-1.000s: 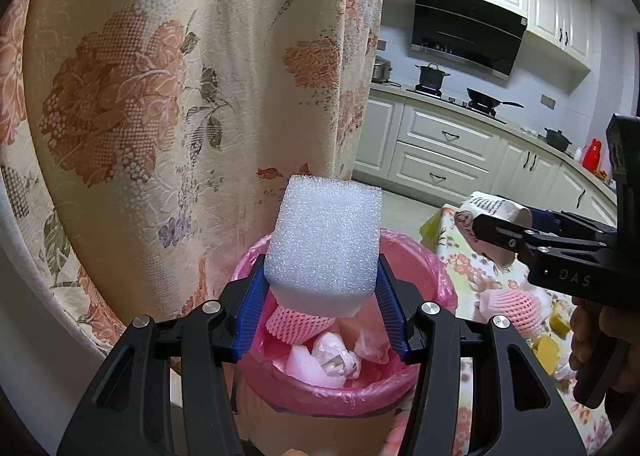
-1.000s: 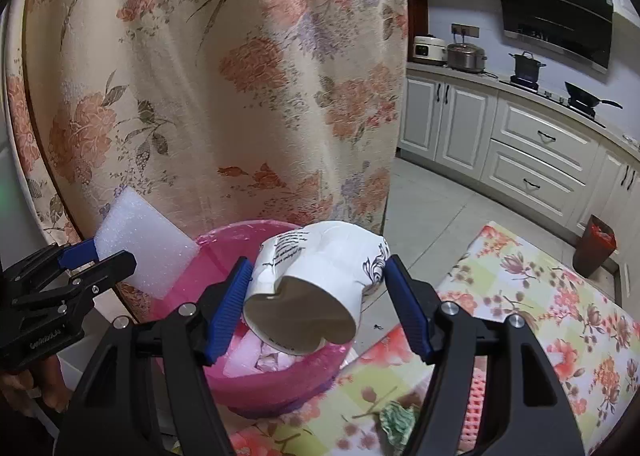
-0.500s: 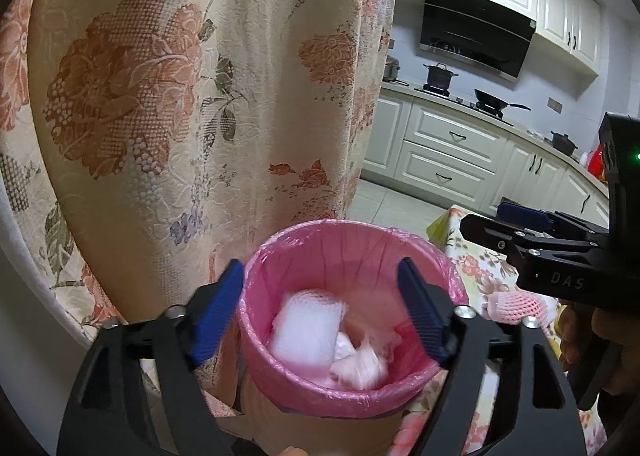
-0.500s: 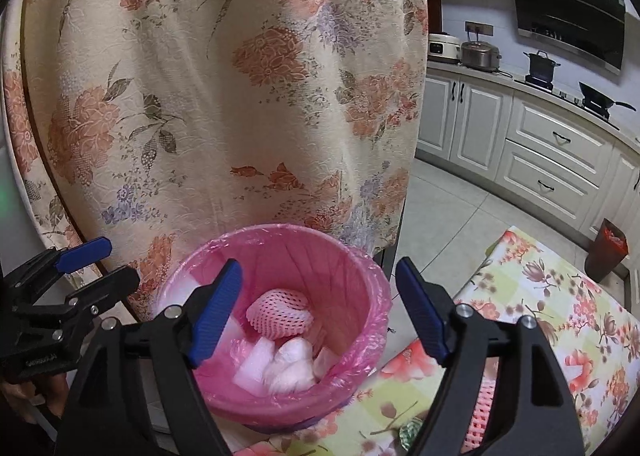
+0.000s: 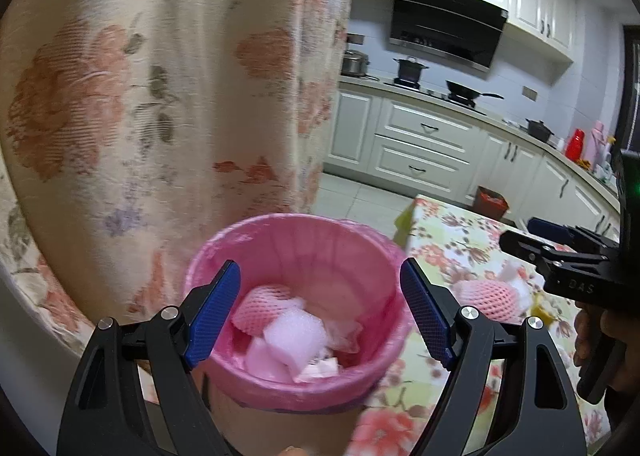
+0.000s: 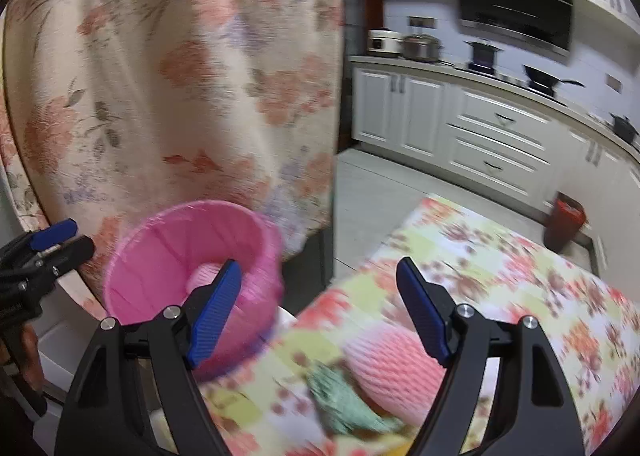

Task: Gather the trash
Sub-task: 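Move both tools back over the table toward the remaining trash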

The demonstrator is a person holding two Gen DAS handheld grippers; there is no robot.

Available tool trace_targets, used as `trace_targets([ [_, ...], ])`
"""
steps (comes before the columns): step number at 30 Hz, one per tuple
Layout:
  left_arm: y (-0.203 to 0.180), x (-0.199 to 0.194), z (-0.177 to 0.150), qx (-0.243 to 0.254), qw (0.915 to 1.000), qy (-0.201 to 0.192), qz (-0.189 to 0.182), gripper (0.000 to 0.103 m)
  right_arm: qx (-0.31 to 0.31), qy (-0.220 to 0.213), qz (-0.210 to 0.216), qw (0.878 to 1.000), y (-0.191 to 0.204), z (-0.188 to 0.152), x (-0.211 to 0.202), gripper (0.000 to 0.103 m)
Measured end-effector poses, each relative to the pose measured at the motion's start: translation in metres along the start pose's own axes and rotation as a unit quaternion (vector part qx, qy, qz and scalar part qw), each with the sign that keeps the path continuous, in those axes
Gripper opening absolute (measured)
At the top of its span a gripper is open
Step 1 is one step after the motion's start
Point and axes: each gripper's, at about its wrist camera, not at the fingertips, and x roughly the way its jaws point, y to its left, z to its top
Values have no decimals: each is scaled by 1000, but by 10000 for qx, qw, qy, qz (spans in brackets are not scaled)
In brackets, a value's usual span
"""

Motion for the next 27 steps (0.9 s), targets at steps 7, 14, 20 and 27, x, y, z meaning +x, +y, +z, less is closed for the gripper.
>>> trace_targets([
  [7,-42,4,-10,199,9991,92,-359,76,361,56,-437,9984,-52,-36,-31,79],
  [14,-82,15,-24,427,9965,258,-677,76,684,174,-767,9946,-90,-71,-53,81],
  [20,-109,22,-36,602,9934,406,-893,76,887,326,-921,9913,-110,-102,-63,82],
  [27,-133,42,-55,743,9893,695,-1041,76,1005,490,-1013,9886,-123,-128,-68,85],
])
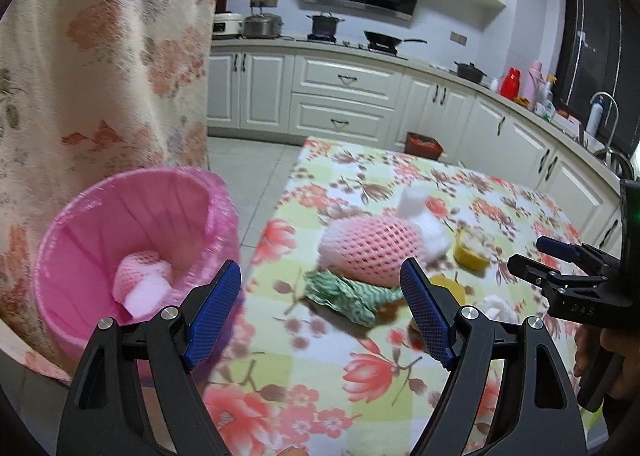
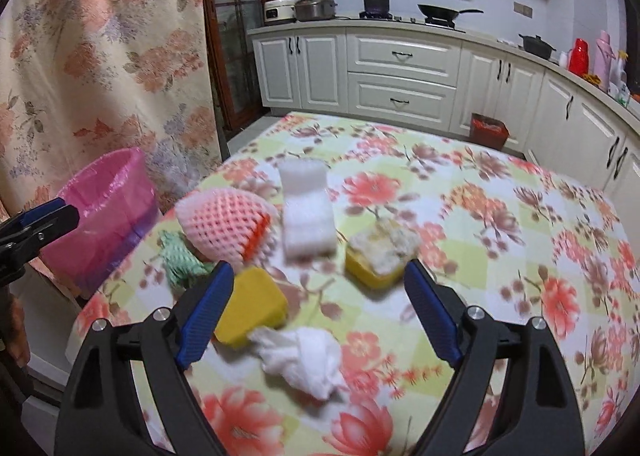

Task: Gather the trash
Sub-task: 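Move both tools back over the table toward the remaining trash, then grasp the green striped cloth with the left tool while the right tool grasps the white tissue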

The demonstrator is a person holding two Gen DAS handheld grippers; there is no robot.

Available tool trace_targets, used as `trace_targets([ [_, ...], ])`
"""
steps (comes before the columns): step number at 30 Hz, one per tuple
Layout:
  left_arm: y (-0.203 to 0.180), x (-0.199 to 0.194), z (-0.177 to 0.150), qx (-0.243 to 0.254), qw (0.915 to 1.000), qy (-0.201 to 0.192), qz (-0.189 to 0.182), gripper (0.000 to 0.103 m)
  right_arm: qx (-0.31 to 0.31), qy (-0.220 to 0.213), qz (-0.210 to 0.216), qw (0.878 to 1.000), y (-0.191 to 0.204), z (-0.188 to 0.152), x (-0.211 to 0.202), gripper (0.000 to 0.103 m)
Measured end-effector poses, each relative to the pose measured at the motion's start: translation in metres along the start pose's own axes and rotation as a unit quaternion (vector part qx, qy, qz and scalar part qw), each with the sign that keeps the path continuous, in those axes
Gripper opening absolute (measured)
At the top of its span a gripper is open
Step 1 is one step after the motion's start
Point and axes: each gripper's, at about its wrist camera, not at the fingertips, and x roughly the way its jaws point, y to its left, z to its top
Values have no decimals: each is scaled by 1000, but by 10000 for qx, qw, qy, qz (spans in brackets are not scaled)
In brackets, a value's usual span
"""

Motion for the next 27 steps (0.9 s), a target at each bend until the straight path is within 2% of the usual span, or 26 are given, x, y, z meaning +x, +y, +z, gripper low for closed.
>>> trace_targets([
  [9,-13,42,-12,97,9989,443,-129,76,32,295,-40,9996,-9,-28,9,85],
  [17,-18,74,-21,123,9965,792,-221,66,-59,537,-14,9985,-4,-41,23,85],
  [22,-19,91,-24,121,9948,986,-232,65,-143,713,-39,9973,1,-46,33,84],
  [26,-23,99,-25,153,9937,1076,-260,61,-213,814,-41,9964,4,-50,40,82],
  [27,-23,101,-26,170,9934,1103,-262,61,-230,833,-44,9963,5,-51,41,79],
])
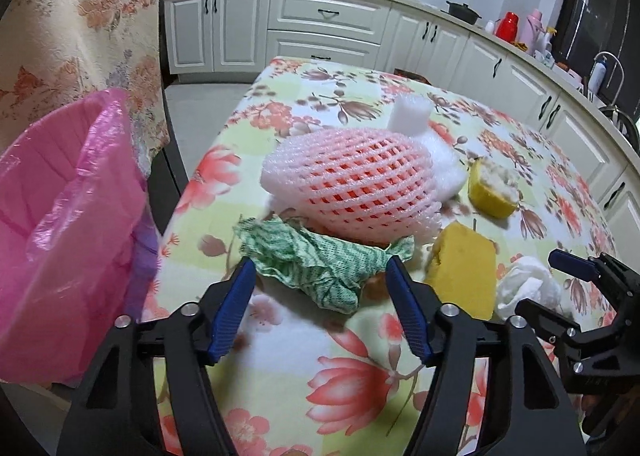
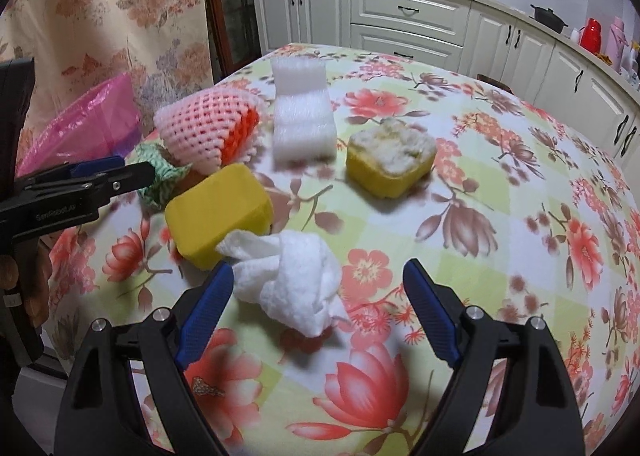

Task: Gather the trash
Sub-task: 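Grasp the green striped cloth with the left tool while the right tool grasps the white tissue, then carry the striped cloth and tissue over the pink wastebasket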

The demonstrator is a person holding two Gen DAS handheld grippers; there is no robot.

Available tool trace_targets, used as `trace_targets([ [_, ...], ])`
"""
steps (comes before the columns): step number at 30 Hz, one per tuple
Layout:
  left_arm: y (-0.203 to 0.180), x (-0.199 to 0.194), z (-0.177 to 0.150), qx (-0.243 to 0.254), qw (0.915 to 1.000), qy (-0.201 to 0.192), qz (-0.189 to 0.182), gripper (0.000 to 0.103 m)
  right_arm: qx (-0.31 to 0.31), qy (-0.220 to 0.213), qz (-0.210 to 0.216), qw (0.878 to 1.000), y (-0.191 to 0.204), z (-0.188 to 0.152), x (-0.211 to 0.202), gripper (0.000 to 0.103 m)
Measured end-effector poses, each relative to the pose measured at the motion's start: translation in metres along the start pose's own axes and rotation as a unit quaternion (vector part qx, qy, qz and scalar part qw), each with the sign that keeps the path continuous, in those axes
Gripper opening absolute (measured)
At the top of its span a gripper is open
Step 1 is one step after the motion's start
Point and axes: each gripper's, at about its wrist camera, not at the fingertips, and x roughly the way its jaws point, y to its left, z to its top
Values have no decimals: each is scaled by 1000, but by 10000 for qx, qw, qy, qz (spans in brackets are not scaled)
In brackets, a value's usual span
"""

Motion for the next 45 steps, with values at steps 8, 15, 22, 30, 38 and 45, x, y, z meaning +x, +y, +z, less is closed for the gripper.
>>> trace_targets([
  [8,-8,12,1,175,9997,183,34,40,-43,163,47,9998,1,-1,7,45],
  [15,-11,6,-1,221,9996,147,12,37,2,116,120,9999,-4,-1,4,30],
  [22,-9,-24,5,160,9998,-150,7,37,100,-115,42,9999,-14,9,-15,30],
  [30,-2,-76,19,125,9973,-716,43,37,116,-495,-11,9987,-21,31,-45,30],
  [38,22,-121,33,-29,9923,-1218,240,37,-110,-854,94,9962,-4,66,-66,30],
  [45,53,-148,35,-224,9876,-1470,503,37,-332,-1042,277,9936,25,94,-71,30],
])
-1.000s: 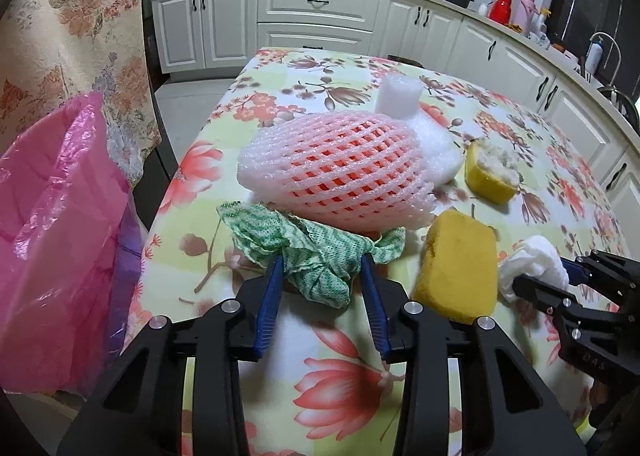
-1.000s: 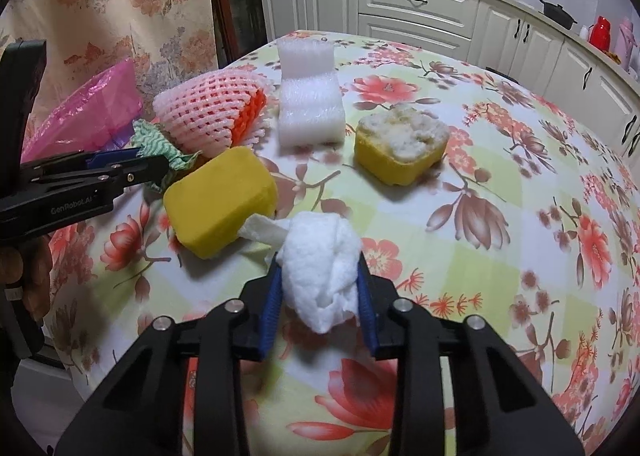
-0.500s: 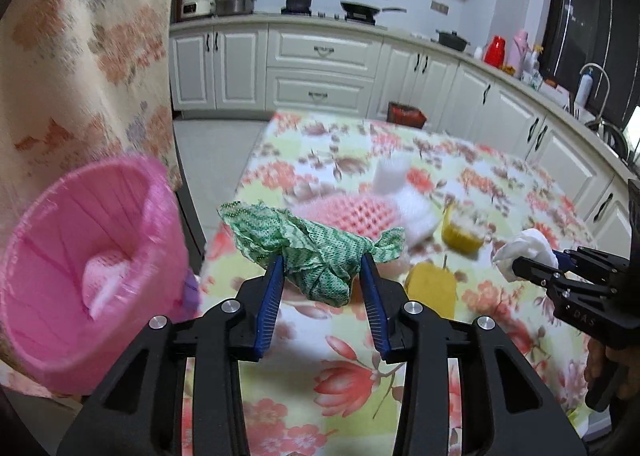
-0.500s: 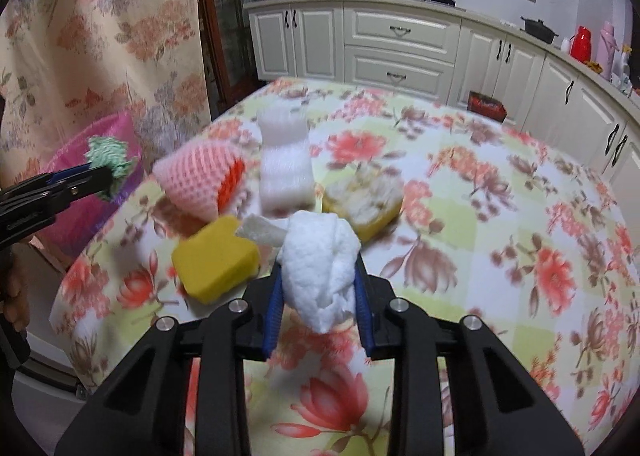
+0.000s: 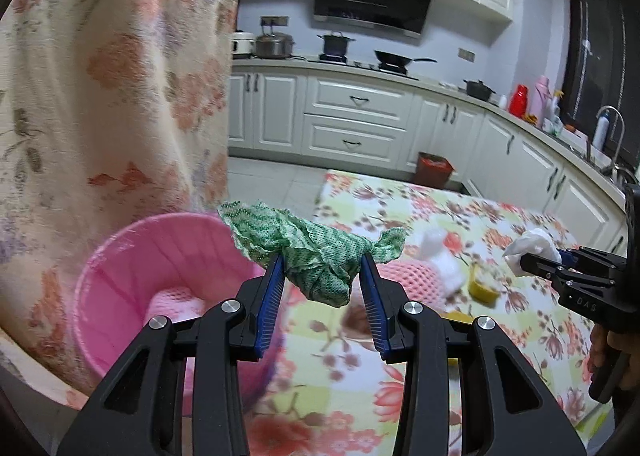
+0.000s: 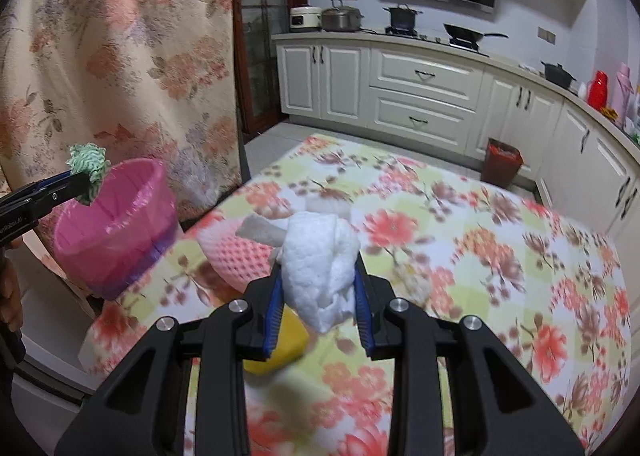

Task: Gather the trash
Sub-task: 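Carry the striped cloth and tissue over the pink wastebasket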

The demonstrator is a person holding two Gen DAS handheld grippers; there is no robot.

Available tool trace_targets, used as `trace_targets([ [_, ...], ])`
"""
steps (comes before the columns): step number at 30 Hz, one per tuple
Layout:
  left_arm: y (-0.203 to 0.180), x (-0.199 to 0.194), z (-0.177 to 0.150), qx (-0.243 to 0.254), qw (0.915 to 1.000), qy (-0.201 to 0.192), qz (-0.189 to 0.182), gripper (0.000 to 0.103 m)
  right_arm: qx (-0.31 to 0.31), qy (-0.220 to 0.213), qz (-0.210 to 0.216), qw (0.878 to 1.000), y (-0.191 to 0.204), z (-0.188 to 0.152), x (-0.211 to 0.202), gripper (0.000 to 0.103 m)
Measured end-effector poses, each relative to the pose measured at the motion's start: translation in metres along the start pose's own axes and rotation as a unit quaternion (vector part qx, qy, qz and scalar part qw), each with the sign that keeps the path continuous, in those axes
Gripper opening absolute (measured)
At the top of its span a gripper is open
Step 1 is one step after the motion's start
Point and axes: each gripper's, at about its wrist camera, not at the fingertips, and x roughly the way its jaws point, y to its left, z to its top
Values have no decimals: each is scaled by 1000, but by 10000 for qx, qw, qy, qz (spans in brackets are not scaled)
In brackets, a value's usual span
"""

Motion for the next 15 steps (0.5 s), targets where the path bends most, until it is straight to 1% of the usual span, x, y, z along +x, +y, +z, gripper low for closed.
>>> trace_targets([
  [9,43,-19,4,-287,9986,-196,391,37,-332,-170,322,9988,47,33,9,30],
  [15,71,-30,2,-428,9968,-243,629,37,-546,-234,608,9964,85,54,21,30],
])
